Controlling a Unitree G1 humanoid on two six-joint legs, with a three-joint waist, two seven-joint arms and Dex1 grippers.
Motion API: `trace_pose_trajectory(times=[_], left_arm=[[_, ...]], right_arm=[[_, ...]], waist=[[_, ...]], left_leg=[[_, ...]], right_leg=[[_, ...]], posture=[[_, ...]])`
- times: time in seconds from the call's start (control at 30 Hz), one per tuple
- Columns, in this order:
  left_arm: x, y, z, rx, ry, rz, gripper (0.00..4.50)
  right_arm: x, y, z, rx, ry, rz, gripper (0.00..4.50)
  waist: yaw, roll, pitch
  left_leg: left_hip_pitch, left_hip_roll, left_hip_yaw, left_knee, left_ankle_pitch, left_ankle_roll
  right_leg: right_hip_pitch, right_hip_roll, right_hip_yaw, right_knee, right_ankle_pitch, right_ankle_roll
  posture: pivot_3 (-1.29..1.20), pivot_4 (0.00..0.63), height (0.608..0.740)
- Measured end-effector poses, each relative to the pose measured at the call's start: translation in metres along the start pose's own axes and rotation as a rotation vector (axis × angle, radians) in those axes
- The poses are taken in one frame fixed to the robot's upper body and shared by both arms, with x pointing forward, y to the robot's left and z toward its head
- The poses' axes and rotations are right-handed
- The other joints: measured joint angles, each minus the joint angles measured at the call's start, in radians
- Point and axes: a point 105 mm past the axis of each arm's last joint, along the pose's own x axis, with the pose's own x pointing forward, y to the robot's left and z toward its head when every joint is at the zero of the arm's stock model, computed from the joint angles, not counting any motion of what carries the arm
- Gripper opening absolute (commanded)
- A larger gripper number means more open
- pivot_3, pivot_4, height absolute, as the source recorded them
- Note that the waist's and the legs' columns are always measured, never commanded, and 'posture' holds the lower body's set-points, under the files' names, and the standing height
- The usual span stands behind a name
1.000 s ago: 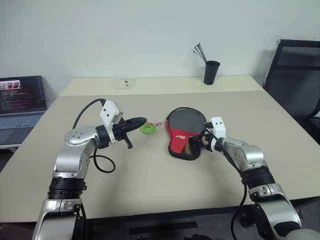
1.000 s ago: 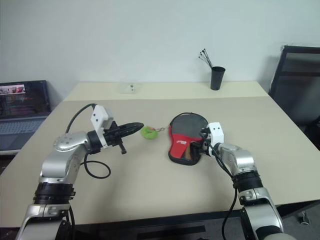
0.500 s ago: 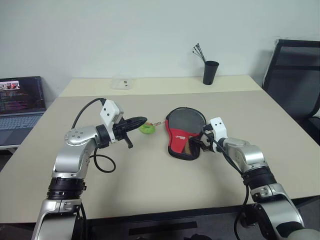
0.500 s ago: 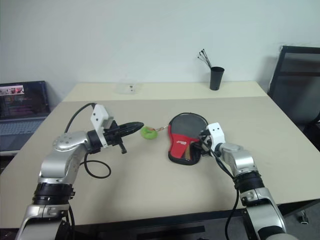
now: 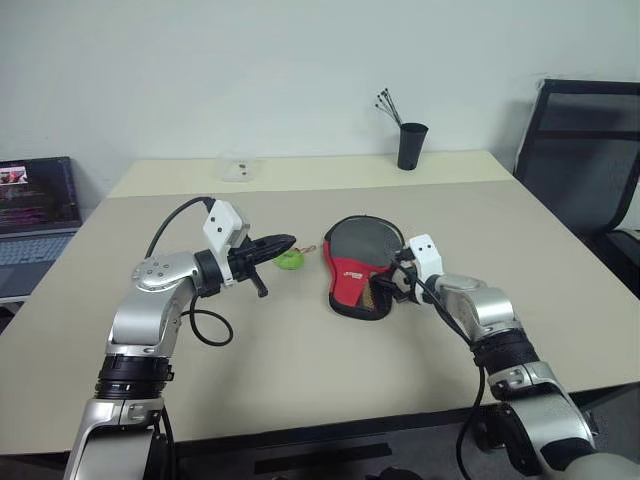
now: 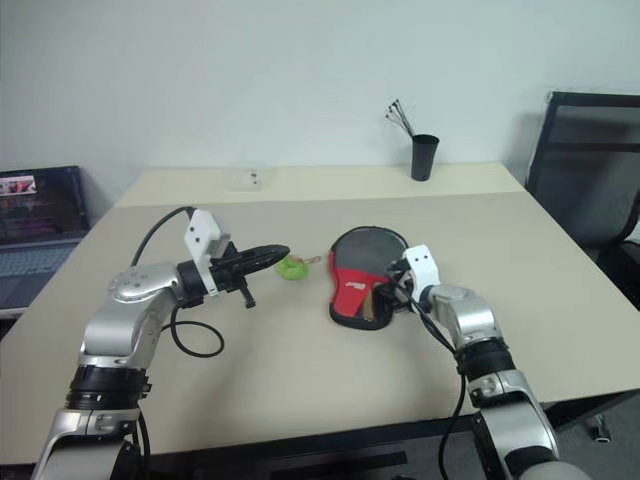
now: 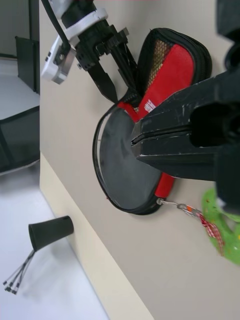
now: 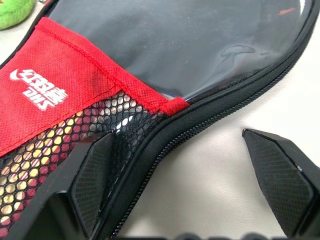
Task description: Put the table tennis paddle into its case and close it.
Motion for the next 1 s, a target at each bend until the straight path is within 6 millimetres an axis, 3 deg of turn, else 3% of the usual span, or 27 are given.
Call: trace_pose_trajectory(times=[0.4, 0.7, 0.9, 1.0], left_arm=[[-0.016, -0.004, -0.017, -0.033, 0.060, 0.010, 0.00], [-0.050, -0.020, -0.047, -0.137, 0.170, -0.043, 0.00], [-0.073, -0.055, -0.065, -0.215, 0.255, -0.163, 0.00], [-0.076, -0.069, -0.065, -0.235, 0.257, -0.205, 0.00]], right_arm=[[0.012, 0.030, 0.000, -0.006, 0.013, 0.108, 0.11], [0.009, 0.055, 0.004, 0.049, 0.034, 0.205, 0.02], [-0.007, 0.091, -0.002, 0.056, 0.073, 0.362, 0.02], [-0.014, 0.102, -0.009, 0.044, 0.094, 0.396, 0.02]], waist=[[-0.014, -0.002, -0.002], [-0.017, -0.003, -0.002], [-0.014, -0.003, -0.002], [-0.007, -0.003, -0.002]], left_leg=[[0.004, 0.002, 0.003, -0.002, 0.000, 0.000], [0.007, 0.013, 0.010, -0.005, -0.002, -0.003], [0.010, 0.014, 0.019, -0.013, -0.003, -0.004], [0.011, 0.014, 0.020, -0.014, -0.003, -0.005]], right_leg=[[0.001, 0.001, 0.004, 0.000, 0.000, 0.000], [-0.003, 0.011, 0.014, -0.001, 0.000, -0.001], [-0.006, 0.012, 0.021, -0.002, -0.002, -0.003], [-0.006, 0.012, 0.023, -0.002, -0.002, -0.003]], posture=[[0.00, 0.150, 0.740], [0.00, 0.150, 0.740], [0.00, 0.150, 0.740], [0.00, 0.150, 0.740]])
